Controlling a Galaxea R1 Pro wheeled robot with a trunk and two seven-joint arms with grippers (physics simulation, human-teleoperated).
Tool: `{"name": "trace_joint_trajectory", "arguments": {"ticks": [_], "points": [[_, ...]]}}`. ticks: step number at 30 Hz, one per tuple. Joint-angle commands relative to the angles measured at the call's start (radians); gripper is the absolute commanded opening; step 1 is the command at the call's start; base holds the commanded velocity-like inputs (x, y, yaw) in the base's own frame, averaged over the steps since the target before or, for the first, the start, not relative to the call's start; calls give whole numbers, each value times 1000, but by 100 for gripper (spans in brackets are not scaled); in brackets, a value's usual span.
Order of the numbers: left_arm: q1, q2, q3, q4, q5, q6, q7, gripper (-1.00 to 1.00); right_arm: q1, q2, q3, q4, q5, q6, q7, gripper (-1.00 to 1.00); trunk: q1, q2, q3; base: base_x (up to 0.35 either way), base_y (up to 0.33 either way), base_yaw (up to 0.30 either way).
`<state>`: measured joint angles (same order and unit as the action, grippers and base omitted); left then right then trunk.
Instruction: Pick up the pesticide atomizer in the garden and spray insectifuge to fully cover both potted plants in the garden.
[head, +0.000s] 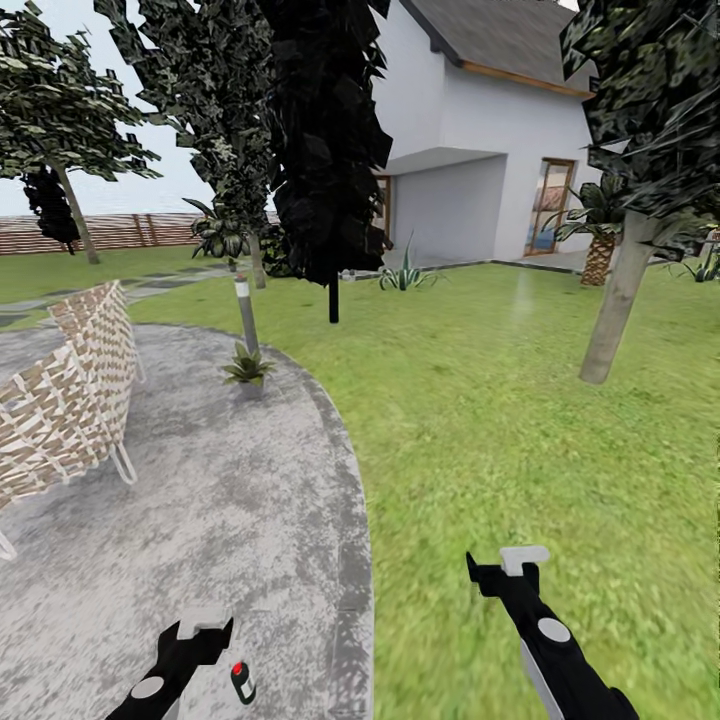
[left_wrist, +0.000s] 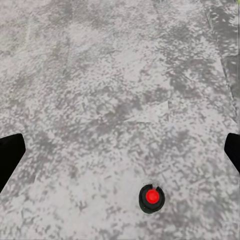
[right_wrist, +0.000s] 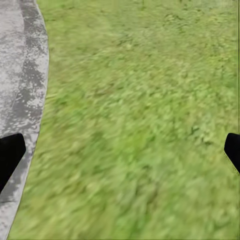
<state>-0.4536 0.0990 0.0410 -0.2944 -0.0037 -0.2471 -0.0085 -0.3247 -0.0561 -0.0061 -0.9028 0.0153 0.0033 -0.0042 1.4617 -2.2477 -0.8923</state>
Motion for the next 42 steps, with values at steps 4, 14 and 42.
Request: {"name": "trace_joint_trajectory", "arguments": {"ticks": [4, 14, 42], "points": [[0, 0, 5, 1, 1, -4, -1, 100, 0, 1, 0, -4, 2, 1, 0, 100, 0, 0, -1, 219, 0, -173], [0, 1, 5, 1, 0, -4, -1, 100, 0, 2, 3, -70, 1, 4, 0, 100, 0, 0, -1, 26, 0, -21], [0, -1, 1, -2, 0, -21, -2, 100, 0, 2, 3, -71, 2, 3, 0, 100, 0, 0, -1, 43, 98, -86]]}}
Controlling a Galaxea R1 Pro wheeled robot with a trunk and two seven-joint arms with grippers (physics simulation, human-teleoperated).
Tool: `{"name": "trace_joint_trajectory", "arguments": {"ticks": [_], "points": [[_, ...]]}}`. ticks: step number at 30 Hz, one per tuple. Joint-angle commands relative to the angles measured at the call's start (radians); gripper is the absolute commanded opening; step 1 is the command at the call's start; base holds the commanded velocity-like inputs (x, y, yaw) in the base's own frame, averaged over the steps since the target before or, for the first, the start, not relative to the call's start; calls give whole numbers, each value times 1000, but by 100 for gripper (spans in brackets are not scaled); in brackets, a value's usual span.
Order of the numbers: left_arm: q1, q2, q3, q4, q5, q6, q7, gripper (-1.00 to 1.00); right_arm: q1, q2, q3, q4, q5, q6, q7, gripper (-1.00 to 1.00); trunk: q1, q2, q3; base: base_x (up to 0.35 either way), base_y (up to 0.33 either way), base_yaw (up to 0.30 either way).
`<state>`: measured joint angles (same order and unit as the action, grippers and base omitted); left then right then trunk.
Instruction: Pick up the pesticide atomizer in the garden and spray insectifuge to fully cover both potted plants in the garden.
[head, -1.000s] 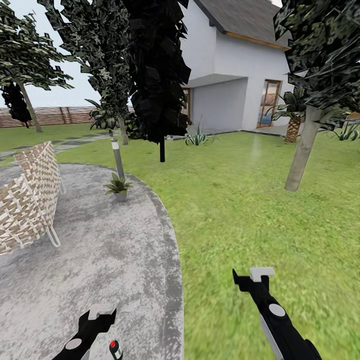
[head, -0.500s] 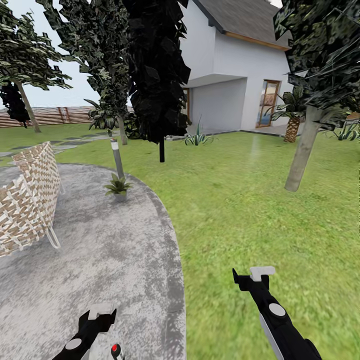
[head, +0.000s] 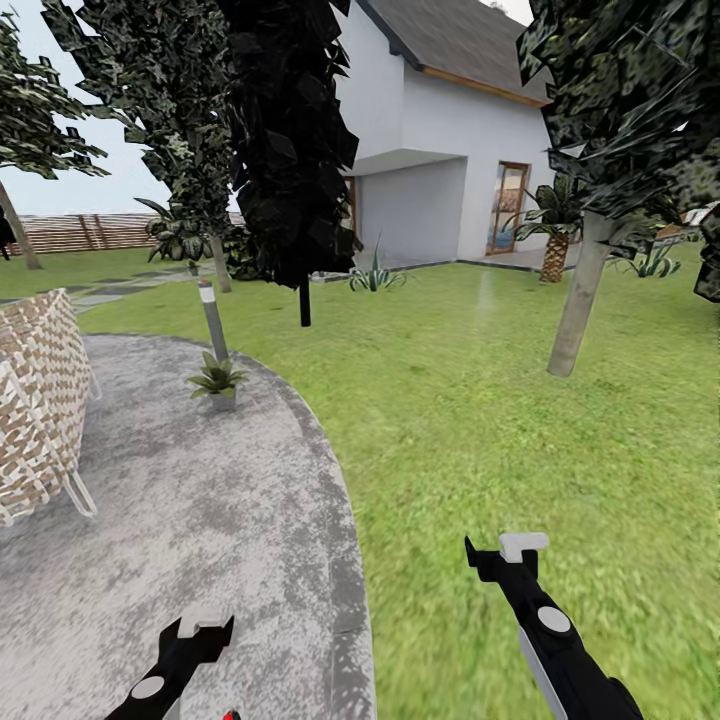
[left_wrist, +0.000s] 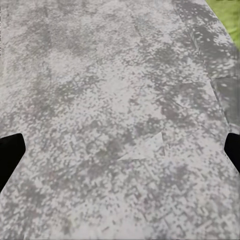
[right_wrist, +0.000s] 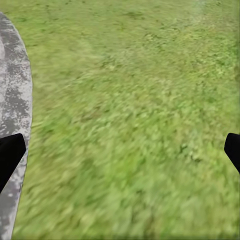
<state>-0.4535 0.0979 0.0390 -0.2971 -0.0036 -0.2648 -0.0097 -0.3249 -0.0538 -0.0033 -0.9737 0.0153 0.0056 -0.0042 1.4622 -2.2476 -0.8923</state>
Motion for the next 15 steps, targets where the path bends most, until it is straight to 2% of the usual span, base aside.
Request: {"name": "trace_joint_trajectory", "arguments": {"ticks": [1, 3, 15], "points": [[-1, 0, 3, 1, -1, -4, -1, 100, 0, 0, 0, 0, 2, 1, 0, 100, 0, 0, -1, 1, 5, -9], [-1, 1, 4, 2, -1, -7, -1, 100, 0, 0, 0, 0, 2, 1, 0, 100, 0, 0, -1, 1, 2, -4], [-1, 2, 4, 4, -3, -7, -1, 100, 0, 0, 0, 0, 2, 1, 0, 100, 46, -84, -39, 0, 0, 0]]}}
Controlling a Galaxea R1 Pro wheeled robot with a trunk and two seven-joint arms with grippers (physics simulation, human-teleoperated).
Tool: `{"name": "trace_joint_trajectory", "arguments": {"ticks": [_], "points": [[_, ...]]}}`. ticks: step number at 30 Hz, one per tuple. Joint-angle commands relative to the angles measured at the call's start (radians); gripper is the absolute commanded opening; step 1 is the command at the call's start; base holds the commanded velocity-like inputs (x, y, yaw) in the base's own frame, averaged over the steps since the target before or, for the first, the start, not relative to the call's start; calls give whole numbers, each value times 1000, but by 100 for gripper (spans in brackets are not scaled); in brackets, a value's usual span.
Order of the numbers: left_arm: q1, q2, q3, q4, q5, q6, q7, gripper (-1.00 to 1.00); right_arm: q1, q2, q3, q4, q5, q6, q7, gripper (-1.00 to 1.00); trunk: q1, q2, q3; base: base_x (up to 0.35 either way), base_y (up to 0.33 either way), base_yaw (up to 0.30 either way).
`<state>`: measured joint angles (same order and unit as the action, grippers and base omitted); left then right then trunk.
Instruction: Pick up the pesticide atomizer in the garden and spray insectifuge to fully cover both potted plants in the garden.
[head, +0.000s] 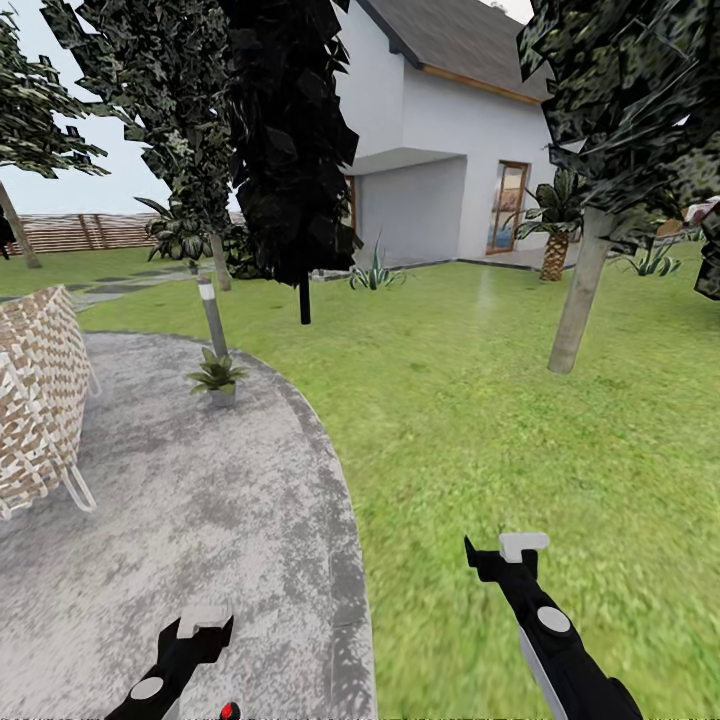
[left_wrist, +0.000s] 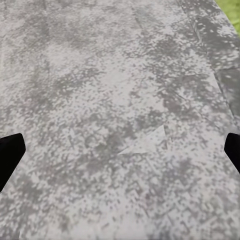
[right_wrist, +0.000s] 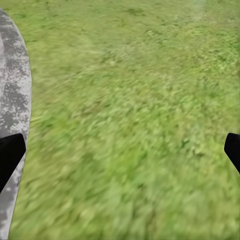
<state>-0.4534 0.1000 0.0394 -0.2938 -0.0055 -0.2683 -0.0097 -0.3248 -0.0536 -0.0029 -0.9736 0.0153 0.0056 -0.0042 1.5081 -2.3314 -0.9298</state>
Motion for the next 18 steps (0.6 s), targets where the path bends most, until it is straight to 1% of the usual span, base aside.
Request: {"name": "trace_joint_trajectory", "arguments": {"ticks": [1, 12, 18], "points": [[-1, 0, 4, 2, 0, -3, -1, 100, 0, 0, 0, 0, 2, 1, 0, 100, 4, -8, -4, 0, 0, 0], [-1, 0, 4, 2, 1, -3, -1, 100, 0, 0, 0, 5, 2, 1, 0, 100, 46, -85, -39, 0, 0, 0], [-1, 0, 4, 3, 1, -3, -1, 100, 0, 0, 0, 6, 2, 1, 0, 100, 69, -127, -64, 0, 0, 30]]}}
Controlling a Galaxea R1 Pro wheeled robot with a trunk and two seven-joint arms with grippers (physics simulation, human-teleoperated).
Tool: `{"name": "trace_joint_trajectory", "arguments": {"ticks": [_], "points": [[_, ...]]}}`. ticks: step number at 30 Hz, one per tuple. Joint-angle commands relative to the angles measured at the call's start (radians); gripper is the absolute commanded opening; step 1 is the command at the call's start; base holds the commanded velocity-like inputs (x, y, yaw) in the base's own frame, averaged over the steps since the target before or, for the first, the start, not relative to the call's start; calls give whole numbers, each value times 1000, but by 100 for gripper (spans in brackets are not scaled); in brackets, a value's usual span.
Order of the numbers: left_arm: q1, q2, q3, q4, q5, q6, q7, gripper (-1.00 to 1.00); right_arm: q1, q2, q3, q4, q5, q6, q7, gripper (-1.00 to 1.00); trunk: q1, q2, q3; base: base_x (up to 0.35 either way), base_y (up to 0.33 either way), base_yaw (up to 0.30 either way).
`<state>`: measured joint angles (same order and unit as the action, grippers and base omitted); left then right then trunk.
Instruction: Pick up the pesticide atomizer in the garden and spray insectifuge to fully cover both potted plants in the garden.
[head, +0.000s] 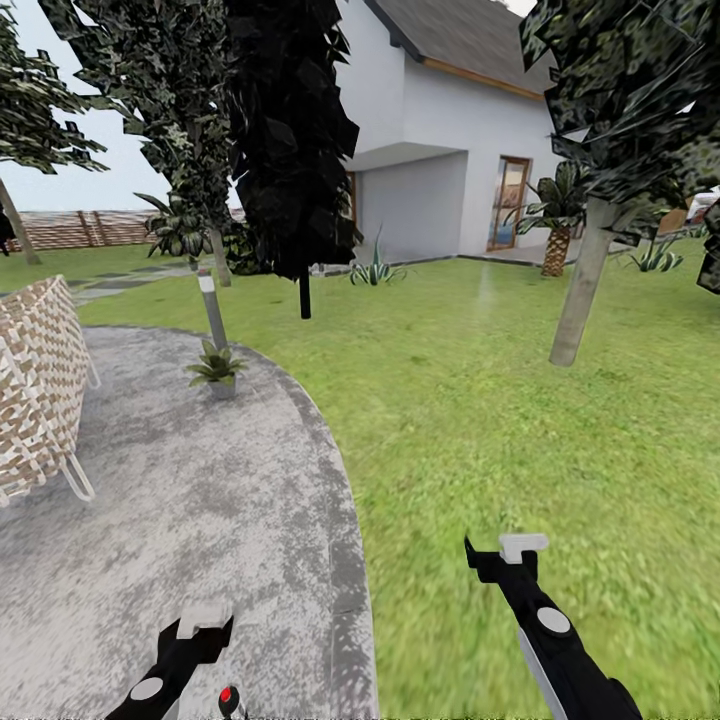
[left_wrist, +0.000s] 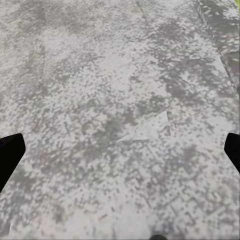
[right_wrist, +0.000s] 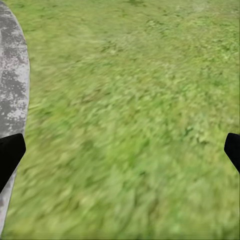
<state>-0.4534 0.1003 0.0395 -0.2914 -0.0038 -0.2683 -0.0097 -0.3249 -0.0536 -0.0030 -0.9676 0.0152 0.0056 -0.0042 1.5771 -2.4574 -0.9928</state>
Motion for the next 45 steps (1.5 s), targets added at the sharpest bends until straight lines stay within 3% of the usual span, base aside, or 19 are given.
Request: {"name": "trace_joint_trajectory", "arguments": {"ticks": [1, 6, 36, 41, 45], "points": [[-1, 0, 3, 1, -1, -3, -1, 100, 0, 0, 0, -1, 2, 1, 0, 100, 4, -8, -6, 0, 0, 11], [-1, 0, 3, 1, -1, -4, -1, 100, 0, 0, 0, -2, 2, 1, 0, 100, 23, -43, -29, 0, 0, 4], [0, -3, 2, 1, -4, -36, -1, 100, 0, 0, 0, -1, 2, 1, 0, 100, 36, -50, -192, 0, 0, 0], [2, -4, 3, 8, -3, -109, -1, 100, 0, 0, 0, -1, 2, 1, 0, 100, 39, -51, -215, 0, 0, 0], [2, -4, 3, 26, -4, -127, 1, 100, 0, 0, 0, 1, 3, 0, 0, 100, 40, -52, -231, 0, 0, 0]]}}
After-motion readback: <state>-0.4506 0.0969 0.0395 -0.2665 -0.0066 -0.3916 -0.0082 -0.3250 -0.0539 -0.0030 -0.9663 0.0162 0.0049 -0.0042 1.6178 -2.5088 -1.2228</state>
